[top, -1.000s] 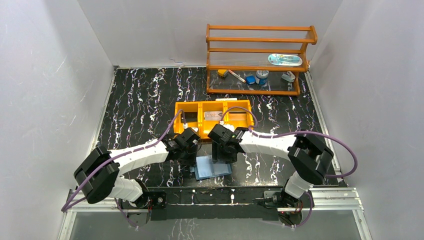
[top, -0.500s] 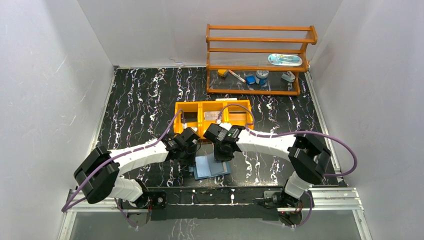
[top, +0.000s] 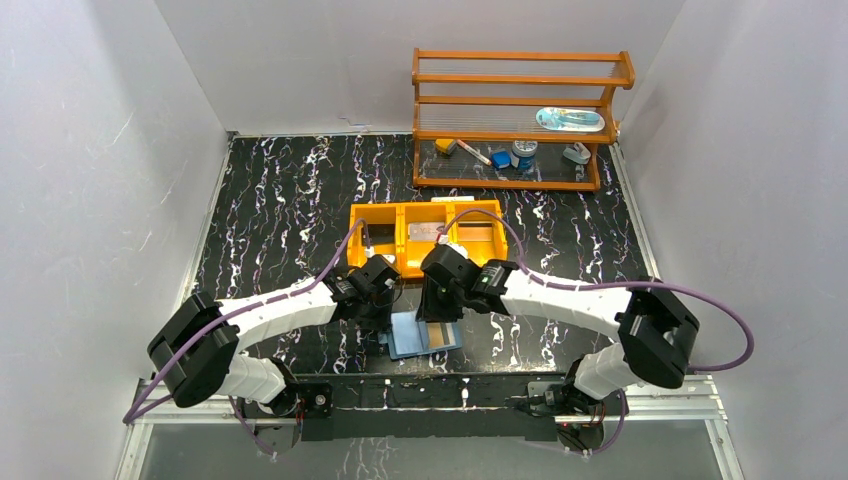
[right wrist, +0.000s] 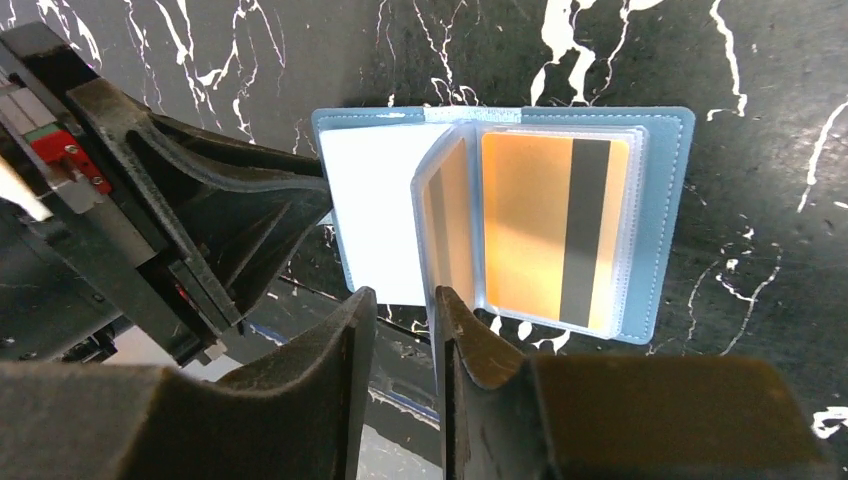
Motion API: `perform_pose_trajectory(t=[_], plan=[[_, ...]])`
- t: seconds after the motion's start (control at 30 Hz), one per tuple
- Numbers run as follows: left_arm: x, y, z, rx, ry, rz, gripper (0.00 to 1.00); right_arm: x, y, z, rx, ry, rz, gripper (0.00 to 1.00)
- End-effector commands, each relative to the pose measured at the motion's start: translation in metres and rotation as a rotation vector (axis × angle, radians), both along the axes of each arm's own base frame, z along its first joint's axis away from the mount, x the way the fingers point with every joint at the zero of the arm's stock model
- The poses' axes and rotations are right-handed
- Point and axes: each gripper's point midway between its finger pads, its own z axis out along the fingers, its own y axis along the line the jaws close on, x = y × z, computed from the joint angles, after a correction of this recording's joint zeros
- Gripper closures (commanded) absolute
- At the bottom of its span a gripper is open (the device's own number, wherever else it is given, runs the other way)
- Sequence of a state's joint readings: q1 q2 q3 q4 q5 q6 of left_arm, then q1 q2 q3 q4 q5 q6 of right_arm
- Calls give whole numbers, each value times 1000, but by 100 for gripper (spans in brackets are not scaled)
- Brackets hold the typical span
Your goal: Take the credit cards out of the card holder
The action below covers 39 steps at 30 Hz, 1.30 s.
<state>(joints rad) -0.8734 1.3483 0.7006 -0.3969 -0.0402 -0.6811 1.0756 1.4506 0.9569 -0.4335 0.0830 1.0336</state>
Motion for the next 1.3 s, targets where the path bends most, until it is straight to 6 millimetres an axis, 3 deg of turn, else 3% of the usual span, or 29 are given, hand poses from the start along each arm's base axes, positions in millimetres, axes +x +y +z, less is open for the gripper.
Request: perform_pose_trajectory(t=[0.0,0.37,0.73,1.07,1.27], plan=[[2,-3,10,-23,-12,3,82,-3,18,9,113,19,-7,62],[1,-1,13,-24,-15,9,83,-14,44,4,234,84,60,59],[0,2,15,-16,-18,16,80,-5,20,-13,156,84,-19,56],[8,2,41,-28,-64,30,69,2,14,-21,272,120,-49,55],[19,-7,73,-90,-127,39,49,3,10,-23,301,118,-62,52]])
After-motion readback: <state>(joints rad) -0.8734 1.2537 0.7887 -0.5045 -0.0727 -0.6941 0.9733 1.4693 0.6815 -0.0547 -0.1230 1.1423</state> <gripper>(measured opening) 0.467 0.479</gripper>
